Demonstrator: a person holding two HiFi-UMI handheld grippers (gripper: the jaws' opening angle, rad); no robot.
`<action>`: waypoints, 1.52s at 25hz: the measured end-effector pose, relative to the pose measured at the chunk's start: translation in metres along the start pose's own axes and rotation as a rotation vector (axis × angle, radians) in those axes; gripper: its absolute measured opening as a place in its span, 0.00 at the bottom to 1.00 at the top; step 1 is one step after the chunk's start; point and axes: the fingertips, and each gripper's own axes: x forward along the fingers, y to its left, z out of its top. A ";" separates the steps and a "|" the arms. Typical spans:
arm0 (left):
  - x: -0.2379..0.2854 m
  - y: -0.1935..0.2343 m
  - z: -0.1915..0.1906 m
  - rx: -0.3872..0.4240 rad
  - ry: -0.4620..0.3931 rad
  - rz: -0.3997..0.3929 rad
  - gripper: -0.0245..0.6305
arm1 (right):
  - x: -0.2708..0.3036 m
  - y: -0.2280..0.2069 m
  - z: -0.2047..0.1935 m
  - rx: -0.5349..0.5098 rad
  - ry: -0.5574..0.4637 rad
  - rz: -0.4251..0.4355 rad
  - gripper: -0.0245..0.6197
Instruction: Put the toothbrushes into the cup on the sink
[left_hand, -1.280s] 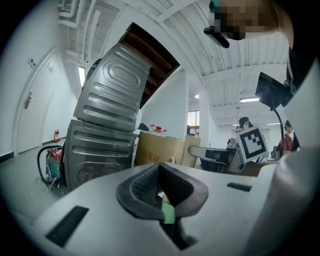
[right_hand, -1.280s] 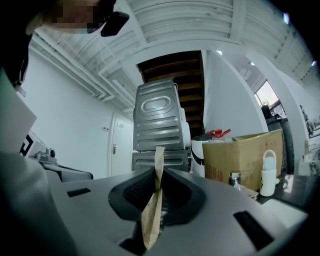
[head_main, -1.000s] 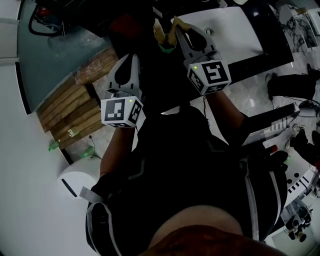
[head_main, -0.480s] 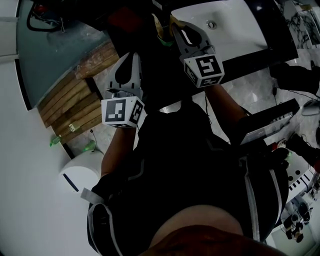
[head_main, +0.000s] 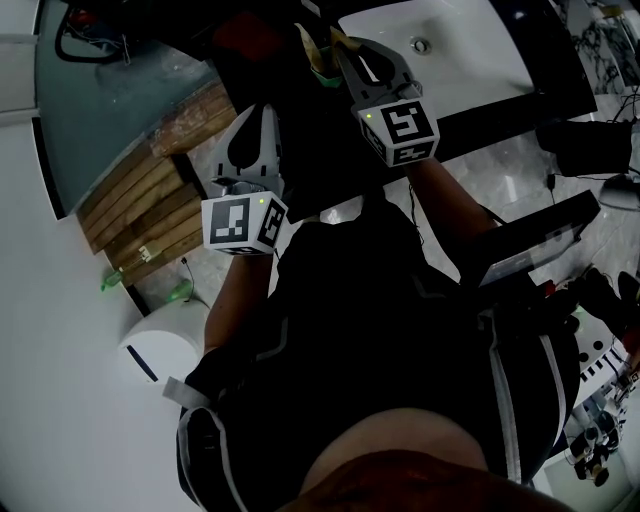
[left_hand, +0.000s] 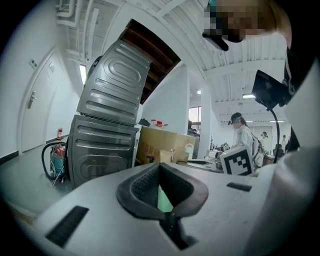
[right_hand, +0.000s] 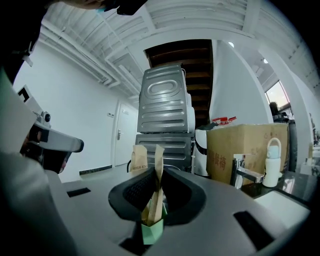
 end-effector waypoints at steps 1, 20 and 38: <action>-0.001 0.001 0.001 0.000 -0.003 0.007 0.05 | 0.001 0.000 0.000 0.003 0.001 0.004 0.12; -0.019 -0.048 0.028 0.040 -0.088 0.164 0.05 | -0.055 -0.018 0.055 -0.011 -0.099 0.145 0.21; -0.068 -0.058 0.068 0.054 -0.166 0.174 0.05 | -0.109 0.014 0.095 0.048 -0.109 0.178 0.10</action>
